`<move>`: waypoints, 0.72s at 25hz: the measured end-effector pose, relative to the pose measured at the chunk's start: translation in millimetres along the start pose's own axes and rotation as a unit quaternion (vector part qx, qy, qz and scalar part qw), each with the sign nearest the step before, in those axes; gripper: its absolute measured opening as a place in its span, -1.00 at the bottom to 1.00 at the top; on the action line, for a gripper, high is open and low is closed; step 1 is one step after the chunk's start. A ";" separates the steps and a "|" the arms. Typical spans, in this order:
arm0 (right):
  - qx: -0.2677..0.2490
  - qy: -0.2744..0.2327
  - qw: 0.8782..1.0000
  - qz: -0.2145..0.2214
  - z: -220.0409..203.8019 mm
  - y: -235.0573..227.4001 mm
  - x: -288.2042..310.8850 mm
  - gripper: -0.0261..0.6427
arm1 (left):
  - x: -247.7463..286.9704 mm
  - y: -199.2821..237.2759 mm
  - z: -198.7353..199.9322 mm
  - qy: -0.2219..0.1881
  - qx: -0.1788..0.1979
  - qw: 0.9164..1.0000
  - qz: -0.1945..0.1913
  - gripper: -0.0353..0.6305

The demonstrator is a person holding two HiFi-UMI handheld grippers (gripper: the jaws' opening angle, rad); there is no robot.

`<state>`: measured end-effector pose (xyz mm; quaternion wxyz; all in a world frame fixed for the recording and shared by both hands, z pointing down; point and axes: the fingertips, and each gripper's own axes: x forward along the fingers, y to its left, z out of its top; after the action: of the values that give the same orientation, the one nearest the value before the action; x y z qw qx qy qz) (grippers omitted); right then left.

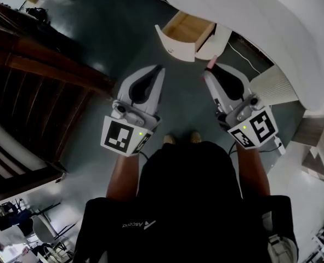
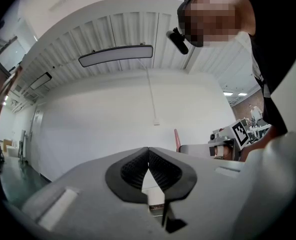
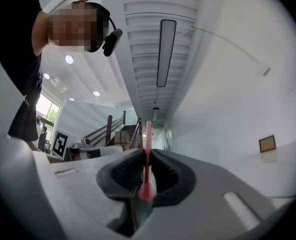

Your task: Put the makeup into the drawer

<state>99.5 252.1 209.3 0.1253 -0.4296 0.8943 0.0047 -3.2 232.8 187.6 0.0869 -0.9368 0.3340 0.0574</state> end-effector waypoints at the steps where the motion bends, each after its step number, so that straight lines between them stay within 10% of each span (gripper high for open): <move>1: 0.001 0.001 1.000 0.002 -1.0 -4.4 -1.8 -0.77 | 3.7 -1.1 -1.6 0.001 0.002 1.000 0.002 -0.86; 18: -0.029 0.013 0.999 0.025 -14.5 -67.0 38.6 -0.77 | 63.3 41.3 -26.4 0.006 0.016 0.999 0.028 -0.86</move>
<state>124.7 178.5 221.2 0.1012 -0.4108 0.9057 0.0279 20.6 157.0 197.7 0.0980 -0.9261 0.3610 0.0492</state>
